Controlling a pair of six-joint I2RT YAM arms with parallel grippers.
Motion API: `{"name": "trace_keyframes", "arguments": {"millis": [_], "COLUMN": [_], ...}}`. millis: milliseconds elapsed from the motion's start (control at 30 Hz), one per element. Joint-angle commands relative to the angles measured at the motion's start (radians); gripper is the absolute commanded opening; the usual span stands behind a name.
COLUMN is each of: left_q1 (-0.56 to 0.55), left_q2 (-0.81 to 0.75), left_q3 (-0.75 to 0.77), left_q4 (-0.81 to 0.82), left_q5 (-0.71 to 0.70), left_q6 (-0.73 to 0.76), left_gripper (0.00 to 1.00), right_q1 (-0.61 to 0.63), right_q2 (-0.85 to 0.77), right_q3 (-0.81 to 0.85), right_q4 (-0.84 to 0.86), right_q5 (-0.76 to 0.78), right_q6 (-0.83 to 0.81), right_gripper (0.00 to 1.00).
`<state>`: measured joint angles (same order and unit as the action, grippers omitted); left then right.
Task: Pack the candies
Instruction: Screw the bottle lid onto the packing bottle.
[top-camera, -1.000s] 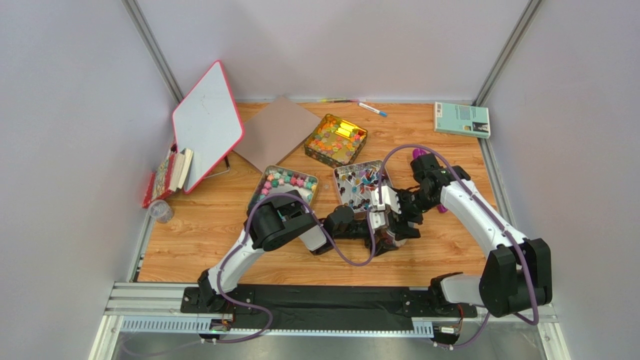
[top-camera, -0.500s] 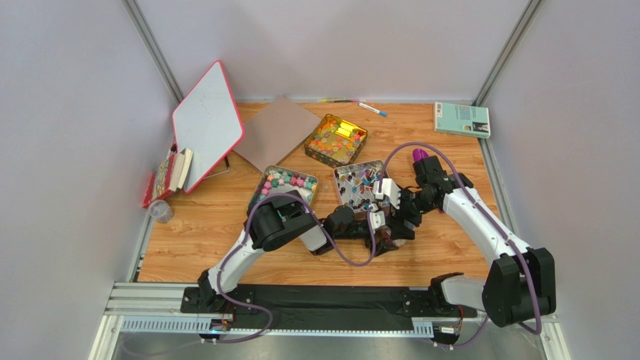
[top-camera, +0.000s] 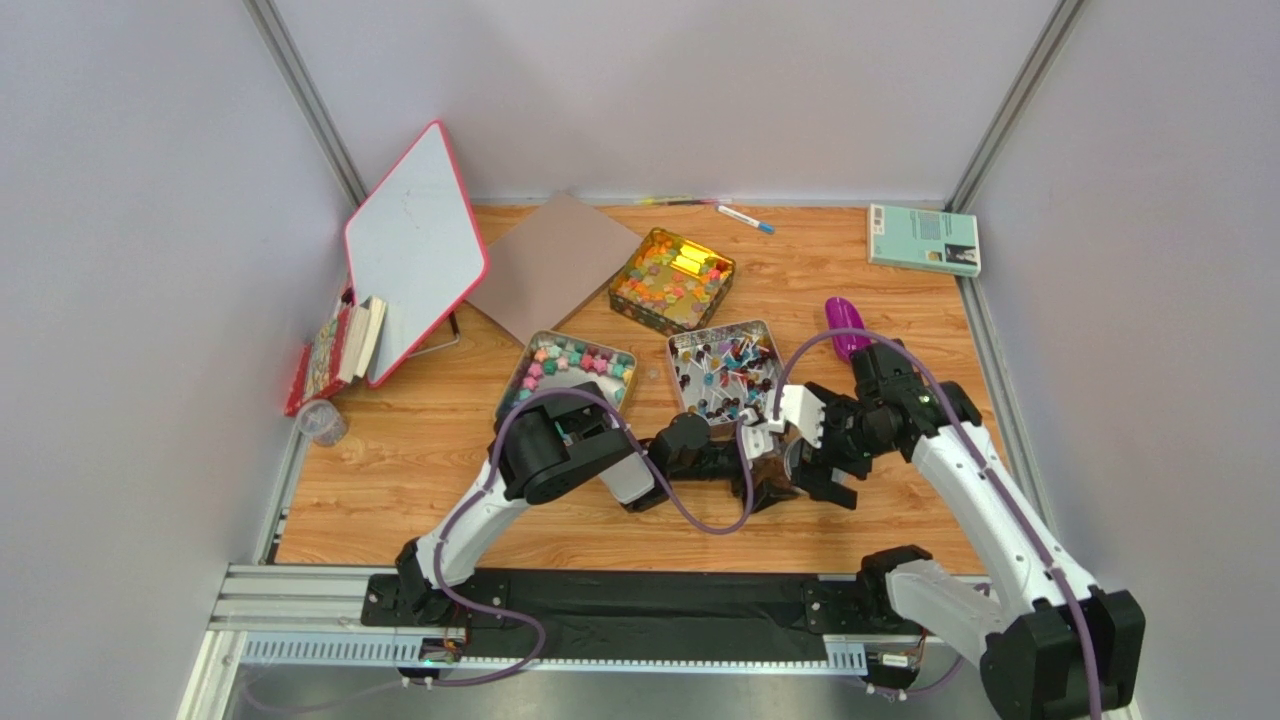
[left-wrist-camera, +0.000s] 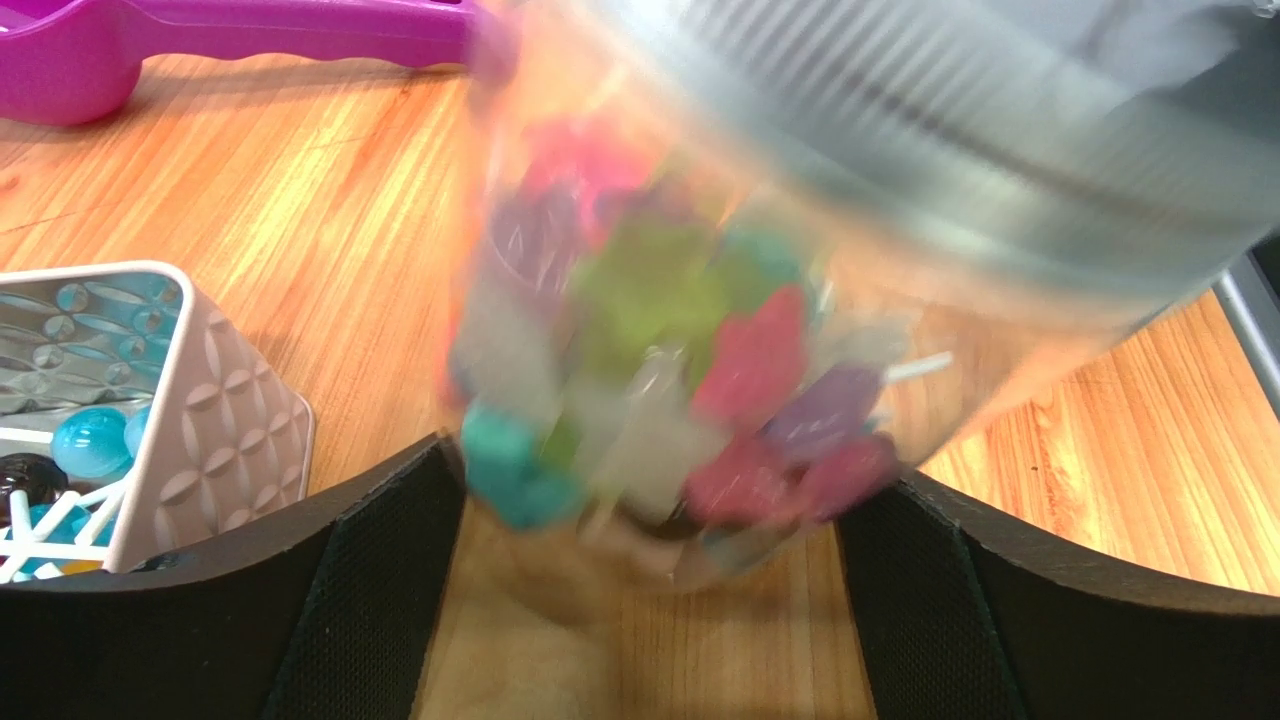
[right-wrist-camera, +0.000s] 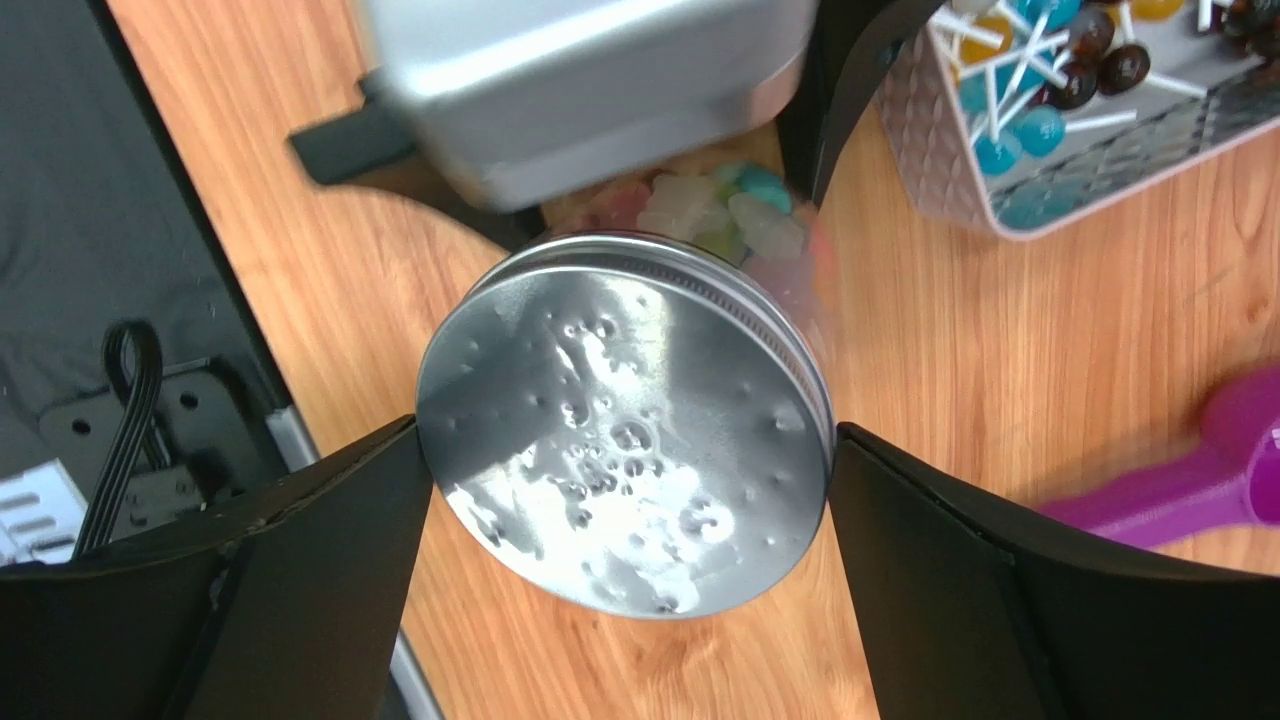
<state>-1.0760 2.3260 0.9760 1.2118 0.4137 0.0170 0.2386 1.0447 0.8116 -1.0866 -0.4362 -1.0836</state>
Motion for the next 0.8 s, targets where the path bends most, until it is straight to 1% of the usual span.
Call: {"name": "trace_keyframes", "arguments": {"millis": [0, 33, 133, 267, 333, 367, 400, 433, 533, 567, 600, 633, 700, 733, 767], "left_q1": [0.025, 0.024, 0.021, 0.021, 0.021, 0.021, 0.018, 0.008, -0.024, -0.035, -0.044, -0.065, -0.085, -0.1, -0.105], "left_q2": [0.139, 0.141, 0.145, 0.151, 0.15, 0.151, 0.151, 0.148, 0.138, 0.136, 0.136, 0.136, 0.142, 0.151, 0.153], "left_q3": [-0.085, -0.085, -0.082, -0.072, -0.071, -0.068, -0.054, -0.05, -0.062, -0.066, -0.074, -0.074, -0.062, -0.056, -0.048], "left_q4": [-0.515, -0.517, -0.518, -0.517, -0.52, -0.526, -0.544, -0.57, -0.563, -0.554, -0.54, -0.537, -0.531, -0.529, -0.529], "left_q5": [-0.133, -0.13, -0.116, -0.107, -0.098, -0.09, -0.084, -0.087, -0.064, -0.05, -0.036, -0.035, -0.027, -0.032, -0.027], "left_q6": [0.069, 0.067, 0.066, 0.057, 0.057, 0.057, 0.069, 0.075, 0.13, 0.142, 0.164, 0.172, 0.185, 0.184, 0.179], "left_gripper": [0.0, 0.0, 0.0, 0.0, 0.0, 0.08, 0.23, 0.43, 0.55, 0.57, 0.71, 0.74, 0.75, 0.85, 0.99], "right_q1": [-0.008, -0.025, -0.056, -0.064, -0.065, -0.065, -0.071, -0.076, -0.113, -0.126, -0.159, -0.174, -0.221, -0.229, -0.261], "right_q2": [-0.048, -0.042, -0.006, 0.067, 0.119, 0.136, 0.152, 0.181, 0.204, 0.21, 0.212, 0.215, 0.233, 0.242, 0.251], "right_q3": [0.034, 0.038, 0.026, -0.003, 0.004, 0.018, 0.026, 0.035, 0.057, 0.061, 0.064, 0.067, 0.08, 0.084, 0.092], "right_q4": [-0.22, -0.239, -0.263, -0.152, -0.125, -0.107, -0.108, -0.107, -0.113, -0.11, -0.108, -0.108, -0.098, -0.092, -0.087], "right_q5": [0.048, 0.059, 0.086, 0.113, 0.106, 0.105, 0.105, 0.105, 0.126, 0.132, 0.137, 0.149, 0.16, 0.168, 0.168], "right_q6": [-0.062, -0.093, -0.111, -0.059, -0.046, -0.039, -0.038, -0.038, -0.062, -0.071, -0.081, -0.102, -0.119, -0.13, -0.137], "right_gripper": [1.0, 1.0, 1.0, 1.0, 1.0, 1.0, 1.0, 1.0, 1.0, 1.0, 1.0, 1.0, 1.0, 1.0, 1.0]}}
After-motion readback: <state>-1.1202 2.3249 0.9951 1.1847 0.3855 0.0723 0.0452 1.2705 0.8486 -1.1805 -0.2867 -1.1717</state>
